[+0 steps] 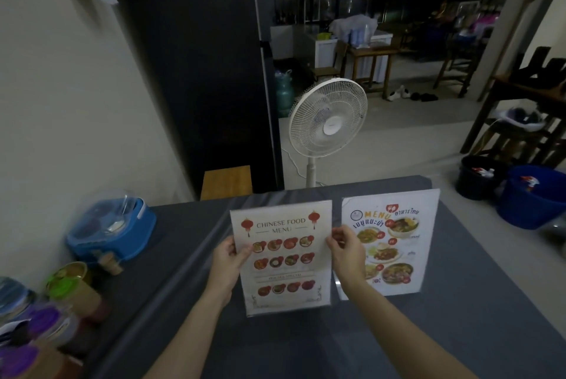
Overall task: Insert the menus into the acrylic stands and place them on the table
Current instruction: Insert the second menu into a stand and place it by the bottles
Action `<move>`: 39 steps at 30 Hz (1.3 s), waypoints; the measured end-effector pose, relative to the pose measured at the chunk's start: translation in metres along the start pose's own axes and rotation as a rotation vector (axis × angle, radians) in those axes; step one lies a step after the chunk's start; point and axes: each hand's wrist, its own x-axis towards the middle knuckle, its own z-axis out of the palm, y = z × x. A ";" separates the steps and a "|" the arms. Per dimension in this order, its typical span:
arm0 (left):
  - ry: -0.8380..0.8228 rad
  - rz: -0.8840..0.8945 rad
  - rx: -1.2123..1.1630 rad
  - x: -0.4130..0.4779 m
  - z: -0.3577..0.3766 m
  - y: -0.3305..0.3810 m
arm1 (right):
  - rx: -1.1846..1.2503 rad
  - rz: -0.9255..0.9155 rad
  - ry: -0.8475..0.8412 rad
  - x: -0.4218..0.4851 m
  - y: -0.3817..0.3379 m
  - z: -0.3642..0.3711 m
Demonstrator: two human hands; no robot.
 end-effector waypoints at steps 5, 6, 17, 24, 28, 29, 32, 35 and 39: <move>-0.006 -0.009 0.022 0.004 0.000 -0.003 | 0.011 -0.001 0.008 0.002 0.000 0.002; -0.008 -0.010 0.021 0.004 0.000 -0.002 | 0.022 0.000 0.005 0.002 -0.001 0.001; 0.000 0.049 0.016 0.011 -0.005 0.003 | -0.030 -0.033 -0.016 0.011 -0.007 0.001; 0.006 0.063 0.046 0.009 -0.005 0.001 | -0.078 -0.064 -0.033 0.010 -0.006 -0.001; -0.004 0.060 0.061 0.008 -0.008 0.007 | -0.051 -0.075 -0.021 0.007 -0.010 -0.001; -0.001 0.063 0.067 0.007 -0.010 0.009 | -0.046 -0.077 -0.021 0.006 -0.012 0.001; 0.027 0.082 0.077 0.007 -0.021 0.019 | -0.031 -0.089 -0.035 0.007 -0.024 0.009; 0.034 0.103 0.078 0.016 -0.035 0.035 | -0.013 -0.115 -0.078 0.014 -0.043 0.019; 0.054 0.130 0.101 0.035 -0.059 0.061 | -0.001 -0.161 -0.127 0.030 -0.073 0.042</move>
